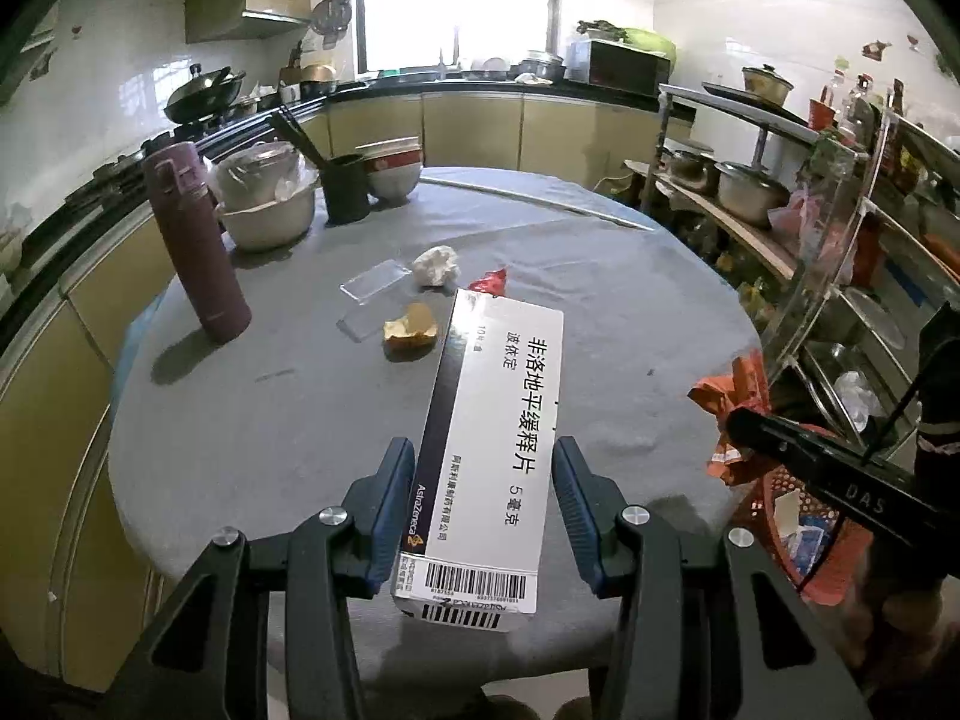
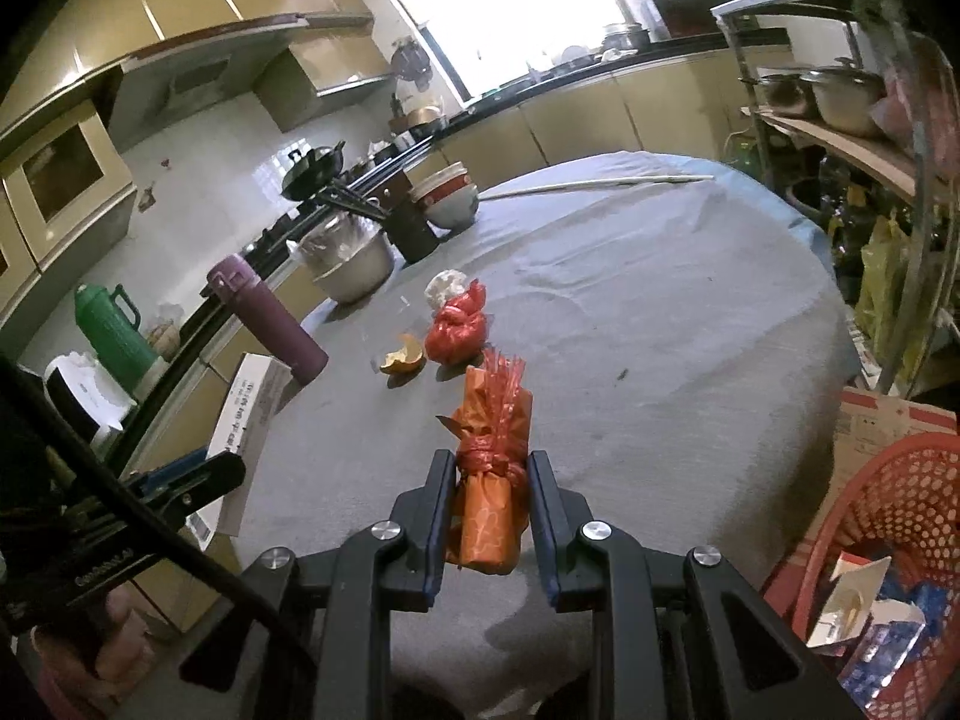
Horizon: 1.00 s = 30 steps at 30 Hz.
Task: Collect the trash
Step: 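Carry the carton and wrapper to the red basket and open both tools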
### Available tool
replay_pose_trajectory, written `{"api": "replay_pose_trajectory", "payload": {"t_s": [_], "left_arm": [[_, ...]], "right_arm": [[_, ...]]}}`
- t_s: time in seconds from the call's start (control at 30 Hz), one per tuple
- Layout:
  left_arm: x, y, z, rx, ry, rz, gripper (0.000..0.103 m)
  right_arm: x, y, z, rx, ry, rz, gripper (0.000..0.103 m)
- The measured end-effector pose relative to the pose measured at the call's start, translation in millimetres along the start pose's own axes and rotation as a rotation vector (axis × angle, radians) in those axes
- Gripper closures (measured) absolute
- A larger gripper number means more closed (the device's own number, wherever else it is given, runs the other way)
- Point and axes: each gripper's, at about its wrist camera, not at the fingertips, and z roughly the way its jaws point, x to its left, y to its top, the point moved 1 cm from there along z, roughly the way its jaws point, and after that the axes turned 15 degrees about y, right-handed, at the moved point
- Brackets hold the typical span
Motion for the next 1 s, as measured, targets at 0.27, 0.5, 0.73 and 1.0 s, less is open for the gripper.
{"api": "replay_pose_trajectory", "payload": {"t_s": [0.27, 0.5, 0.73, 1.0], "left_arm": [[-20, -2, -8, -0.002, -0.018, 0.03, 0.054], [-40, -4, -13, -0.015, -0.035, 0.075, 0.054], [-56, -3, -18, -0.029, -0.046, 0.108, 0.054], [-72, 4, -29, -0.064, -0.065, 0.139, 0.054]], "right_arm": [[-11, -2, -27, -0.036, -0.011, 0.013, 0.077], [-27, -7, -51, -0.059, -0.033, 0.044, 0.077], [-40, -8, -71, -0.091, -0.059, 0.066, 0.077], [-56, -4, -101, -0.15, -0.102, 0.085, 0.077]]}}
